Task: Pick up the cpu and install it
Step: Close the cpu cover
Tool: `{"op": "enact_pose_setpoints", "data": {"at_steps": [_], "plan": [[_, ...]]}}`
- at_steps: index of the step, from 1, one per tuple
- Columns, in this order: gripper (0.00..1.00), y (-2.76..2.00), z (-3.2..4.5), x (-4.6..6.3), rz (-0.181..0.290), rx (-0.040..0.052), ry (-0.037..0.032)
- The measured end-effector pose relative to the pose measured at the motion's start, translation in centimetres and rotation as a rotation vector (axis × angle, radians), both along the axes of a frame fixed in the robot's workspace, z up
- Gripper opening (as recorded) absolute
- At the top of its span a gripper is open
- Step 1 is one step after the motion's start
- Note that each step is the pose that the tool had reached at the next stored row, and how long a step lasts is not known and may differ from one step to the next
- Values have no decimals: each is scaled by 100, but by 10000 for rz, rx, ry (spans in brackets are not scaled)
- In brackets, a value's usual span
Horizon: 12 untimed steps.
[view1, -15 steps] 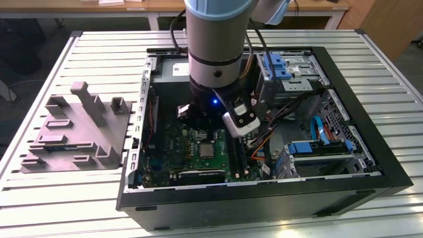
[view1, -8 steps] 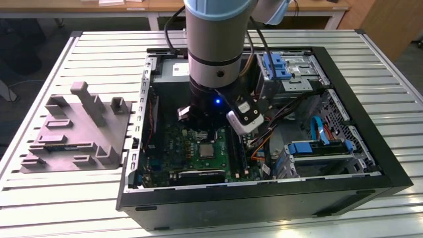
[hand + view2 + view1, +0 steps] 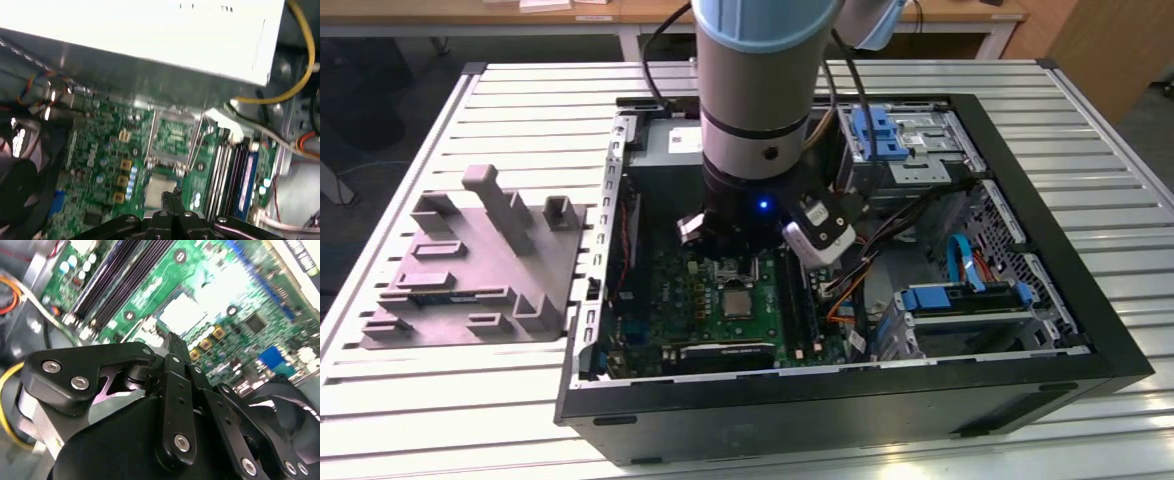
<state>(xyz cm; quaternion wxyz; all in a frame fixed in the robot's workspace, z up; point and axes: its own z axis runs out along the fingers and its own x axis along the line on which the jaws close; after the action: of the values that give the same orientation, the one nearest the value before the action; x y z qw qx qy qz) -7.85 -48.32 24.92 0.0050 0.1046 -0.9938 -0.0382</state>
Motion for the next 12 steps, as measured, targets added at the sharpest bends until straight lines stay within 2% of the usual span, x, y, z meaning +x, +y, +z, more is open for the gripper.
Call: {"op": "enact_pose_setpoints", "data": {"at_steps": [2,12], "plan": [[11,1,-8,-1,267,72,3],[11,0,-67,0,2091,83,11]]}}
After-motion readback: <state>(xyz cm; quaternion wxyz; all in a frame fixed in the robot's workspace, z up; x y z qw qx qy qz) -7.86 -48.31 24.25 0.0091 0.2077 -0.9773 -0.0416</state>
